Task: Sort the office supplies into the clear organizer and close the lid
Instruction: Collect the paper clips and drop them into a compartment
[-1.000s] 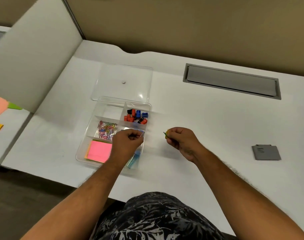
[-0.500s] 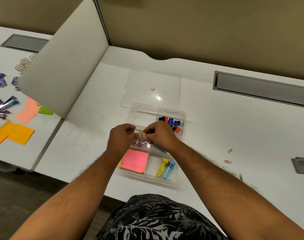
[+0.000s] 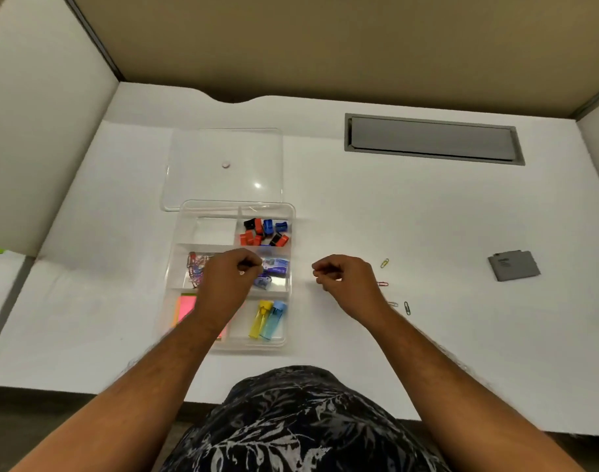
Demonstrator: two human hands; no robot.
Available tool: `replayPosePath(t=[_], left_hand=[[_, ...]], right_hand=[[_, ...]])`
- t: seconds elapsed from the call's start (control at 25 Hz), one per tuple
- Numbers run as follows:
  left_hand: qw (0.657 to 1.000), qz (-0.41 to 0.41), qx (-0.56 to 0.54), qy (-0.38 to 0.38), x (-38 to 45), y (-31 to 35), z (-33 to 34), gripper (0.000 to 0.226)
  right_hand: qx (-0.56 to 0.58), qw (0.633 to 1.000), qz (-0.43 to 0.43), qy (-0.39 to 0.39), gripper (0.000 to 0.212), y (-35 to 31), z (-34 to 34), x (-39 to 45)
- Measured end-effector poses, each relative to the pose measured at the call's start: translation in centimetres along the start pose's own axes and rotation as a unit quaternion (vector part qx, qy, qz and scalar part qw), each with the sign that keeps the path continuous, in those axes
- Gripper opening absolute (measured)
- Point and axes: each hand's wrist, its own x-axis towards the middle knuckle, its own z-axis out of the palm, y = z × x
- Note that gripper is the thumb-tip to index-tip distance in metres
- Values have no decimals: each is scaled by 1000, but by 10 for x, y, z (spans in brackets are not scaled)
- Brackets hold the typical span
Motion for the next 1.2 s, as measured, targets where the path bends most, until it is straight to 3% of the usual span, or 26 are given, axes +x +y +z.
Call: replayPosePath(t=[0.16,0.32,0.44,0.56,0.64,0.76,0.88,0.96,1.12,1.2], left_hand=[[994,50,13,-96,-8,46,70,16],[977,80,60,-188,-18,83,145,22],[961,78,110,-239,-21,100,190,42],[956,66,188,-215,-19,110,218,64],[962,53,194,-184,-16,117,232,63],[970,39,183,-158,-10,126,244,42],[970,17,199,-140,-3,126,247,18],[969,5,210,-134,-1,122,246,10],[969,4,211,-130,-2,122,248,7],[967,12,218,-130,-2,125,248,10]], right_hand=[[-132,988,30,71,27,69,-65,-30],[-196,977,78,38,38,115,-107,-42],[-214,974,66,20,30,134,-117,-34],[-236,972,21,5,20,138,-120,-17],[-234,972,-8,-14,23,133,-126,0],[-223,970,-57,-78,46,122,-140,26],[-277,943,-81,-166,63,114,-148,46],[-315,927,-91,-182,52,113,-150,55],[-308,939,-81,-134,19,123,-147,56],[-301,945,-66,-110,12,128,-146,51]])
